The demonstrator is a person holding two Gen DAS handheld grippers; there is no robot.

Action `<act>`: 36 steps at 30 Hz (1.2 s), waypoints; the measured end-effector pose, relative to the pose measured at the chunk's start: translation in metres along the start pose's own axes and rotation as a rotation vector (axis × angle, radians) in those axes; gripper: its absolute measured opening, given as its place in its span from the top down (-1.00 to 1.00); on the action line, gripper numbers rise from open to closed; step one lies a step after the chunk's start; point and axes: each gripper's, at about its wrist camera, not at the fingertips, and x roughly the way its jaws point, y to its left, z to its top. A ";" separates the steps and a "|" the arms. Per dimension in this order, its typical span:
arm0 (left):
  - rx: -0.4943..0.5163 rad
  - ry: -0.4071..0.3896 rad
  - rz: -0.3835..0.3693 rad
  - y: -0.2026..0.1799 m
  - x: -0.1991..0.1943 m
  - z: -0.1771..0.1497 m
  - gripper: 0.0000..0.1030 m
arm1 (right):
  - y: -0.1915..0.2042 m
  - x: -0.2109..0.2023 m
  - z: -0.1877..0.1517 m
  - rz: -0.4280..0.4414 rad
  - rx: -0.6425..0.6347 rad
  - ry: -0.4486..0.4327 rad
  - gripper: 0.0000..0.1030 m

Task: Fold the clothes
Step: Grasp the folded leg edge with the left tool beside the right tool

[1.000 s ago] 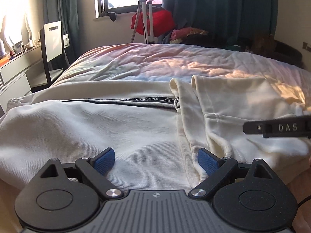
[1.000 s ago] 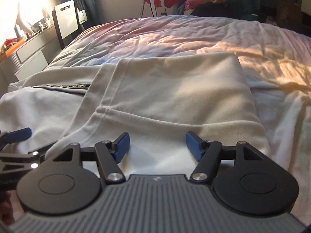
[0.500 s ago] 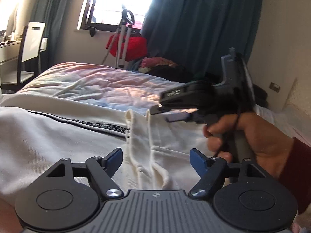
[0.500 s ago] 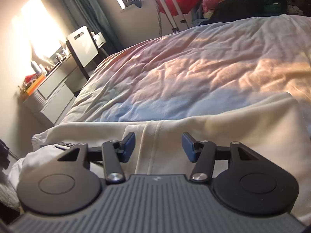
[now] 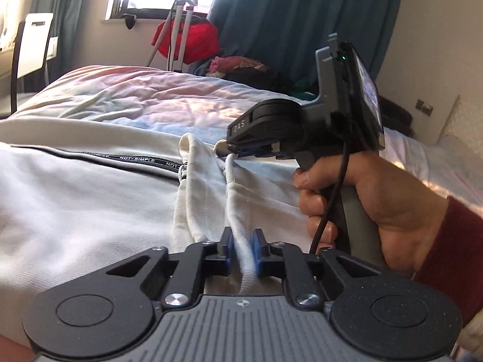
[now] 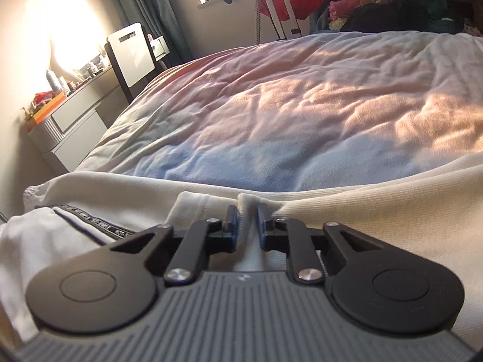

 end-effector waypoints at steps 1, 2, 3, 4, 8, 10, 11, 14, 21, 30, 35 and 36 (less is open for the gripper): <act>-0.006 -0.008 -0.004 0.000 -0.005 0.001 0.85 | 0.003 -0.003 0.001 0.006 -0.010 -0.017 0.83; 0.000 -0.026 -0.005 -0.003 -0.012 0.002 0.85 | 0.006 -0.007 0.001 0.012 -0.020 -0.035 0.83; 0.015 -0.049 -0.003 -0.006 -0.021 0.001 0.86 | 0.010 -0.011 0.002 0.025 -0.032 -0.051 0.83; 0.025 -0.064 0.000 -0.009 -0.028 0.001 0.86 | 0.015 -0.015 0.002 0.041 -0.045 -0.066 0.83; 0.012 -0.031 0.021 -0.009 -0.031 -0.004 0.85 | 0.035 -0.026 0.003 0.093 -0.099 -0.111 0.83; -0.008 0.009 0.030 -0.006 -0.025 -0.008 0.85 | 0.038 -0.014 -0.005 0.062 -0.125 -0.075 0.83; -0.013 0.020 0.031 -0.004 -0.021 -0.008 0.84 | 0.036 -0.008 -0.009 0.048 -0.115 -0.054 0.83; 0.004 0.019 0.035 -0.005 -0.021 -0.006 0.76 | 0.031 -0.001 -0.014 0.025 -0.083 -0.038 0.84; 0.113 -0.037 0.066 -0.022 -0.034 -0.006 -0.11 | 0.031 -0.015 -0.010 0.031 -0.044 -0.048 0.06; 0.173 -0.158 0.093 -0.028 -0.066 -0.001 -0.72 | 0.018 -0.086 -0.003 -0.117 -0.032 -0.204 -0.72; 0.194 -0.219 0.127 -0.032 -0.083 -0.002 -0.92 | 0.020 -0.140 -0.009 -0.158 -0.040 -0.243 -0.72; 0.189 -0.223 0.122 -0.032 -0.087 -0.002 -0.92 | 0.022 -0.151 -0.011 -0.165 -0.047 -0.251 -0.72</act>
